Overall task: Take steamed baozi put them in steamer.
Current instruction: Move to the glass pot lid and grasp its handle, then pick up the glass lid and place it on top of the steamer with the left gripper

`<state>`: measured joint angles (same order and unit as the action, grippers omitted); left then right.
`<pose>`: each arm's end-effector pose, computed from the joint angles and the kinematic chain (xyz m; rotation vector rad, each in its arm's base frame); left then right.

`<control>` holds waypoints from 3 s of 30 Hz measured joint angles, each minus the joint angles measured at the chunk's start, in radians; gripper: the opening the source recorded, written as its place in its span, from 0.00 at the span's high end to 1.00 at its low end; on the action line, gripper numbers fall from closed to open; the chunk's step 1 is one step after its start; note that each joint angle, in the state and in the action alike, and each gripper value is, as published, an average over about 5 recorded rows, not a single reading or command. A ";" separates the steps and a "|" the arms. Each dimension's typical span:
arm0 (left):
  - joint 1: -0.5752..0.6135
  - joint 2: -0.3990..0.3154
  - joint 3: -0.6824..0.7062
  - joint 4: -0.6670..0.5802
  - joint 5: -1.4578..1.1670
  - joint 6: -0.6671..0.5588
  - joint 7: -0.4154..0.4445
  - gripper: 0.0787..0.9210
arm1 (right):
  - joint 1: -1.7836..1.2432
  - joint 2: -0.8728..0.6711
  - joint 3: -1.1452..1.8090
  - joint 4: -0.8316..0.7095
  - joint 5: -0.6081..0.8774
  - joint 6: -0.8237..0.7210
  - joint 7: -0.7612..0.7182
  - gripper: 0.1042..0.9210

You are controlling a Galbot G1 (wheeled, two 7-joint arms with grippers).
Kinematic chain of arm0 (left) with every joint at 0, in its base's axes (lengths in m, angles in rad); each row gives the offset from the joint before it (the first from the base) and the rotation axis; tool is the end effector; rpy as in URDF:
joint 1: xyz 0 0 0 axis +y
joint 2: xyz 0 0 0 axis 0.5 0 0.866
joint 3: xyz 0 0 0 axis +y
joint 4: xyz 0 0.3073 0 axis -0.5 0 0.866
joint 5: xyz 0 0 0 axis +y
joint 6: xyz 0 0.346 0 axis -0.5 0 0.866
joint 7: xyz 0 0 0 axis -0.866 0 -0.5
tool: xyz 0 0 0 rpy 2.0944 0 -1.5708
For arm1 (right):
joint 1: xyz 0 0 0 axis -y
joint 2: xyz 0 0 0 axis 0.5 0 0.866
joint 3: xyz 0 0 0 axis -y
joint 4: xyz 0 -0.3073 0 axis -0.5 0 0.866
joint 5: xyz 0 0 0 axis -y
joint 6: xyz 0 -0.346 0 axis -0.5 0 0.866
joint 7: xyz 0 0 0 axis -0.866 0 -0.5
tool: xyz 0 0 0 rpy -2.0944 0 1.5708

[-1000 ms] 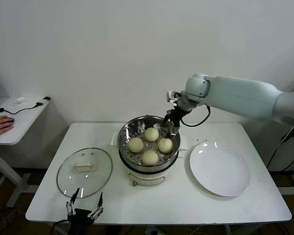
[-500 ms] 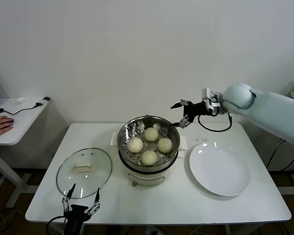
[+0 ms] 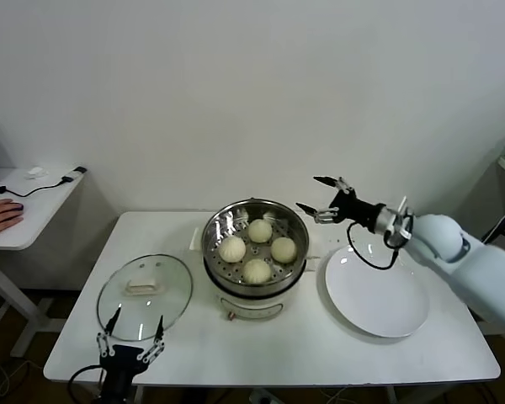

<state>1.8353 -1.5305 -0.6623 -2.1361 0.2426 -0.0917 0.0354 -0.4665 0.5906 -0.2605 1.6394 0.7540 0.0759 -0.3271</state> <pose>0.1188 0.0453 -0.2900 0.0069 -2.9491 -0.5363 0.4021 -0.0998 -0.1672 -1.2221 2.8192 -0.4998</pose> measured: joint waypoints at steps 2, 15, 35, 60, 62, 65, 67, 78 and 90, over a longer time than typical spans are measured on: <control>-0.003 0.001 -0.008 -0.006 0.022 0.001 0.012 0.12 | -0.120 0.028 0.117 0.029 -0.024 0.002 0.015 0.12; -0.087 0.025 -0.093 0.042 0.538 -0.036 -0.006 0.12 | -0.712 0.275 0.684 0.135 -0.143 0.035 0.024 0.12; -0.362 0.073 -0.058 0.423 1.241 0.012 -0.211 0.12 | -0.968 0.497 0.931 0.099 -0.261 0.078 0.026 0.12; -0.659 0.109 -0.032 0.803 1.322 0.057 -0.312 0.14 | -1.019 0.535 1.028 0.040 -0.316 0.120 0.011 0.12; -0.664 0.112 -0.027 0.810 1.311 0.051 -0.310 0.19 | -1.018 0.537 1.031 0.034 -0.321 0.124 0.007 0.12; -0.668 0.115 -0.020 0.817 1.291 0.040 -0.304 0.30 | -1.014 0.539 1.033 0.024 -0.330 0.129 0.003 0.12; -0.671 0.117 -0.017 0.821 1.277 0.034 -0.301 0.37 | -1.011 0.540 1.035 0.017 -0.337 0.131 0.000 0.12; -0.695 0.122 -0.003 0.844 1.215 0.017 -0.276 0.74 | -1.005 0.555 1.047 -0.013 -0.369 0.147 -0.012 0.12; -0.672 0.147 -0.004 0.798 1.144 0.018 -0.259 0.92 | -0.990 0.553 1.060 -0.029 -0.377 0.152 -0.016 0.12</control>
<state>1.1637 -1.3838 -0.6667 -1.3383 1.3868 -0.0742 -0.2234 -1.4569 1.1439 0.7993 1.6104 0.3766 0.2283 -0.3428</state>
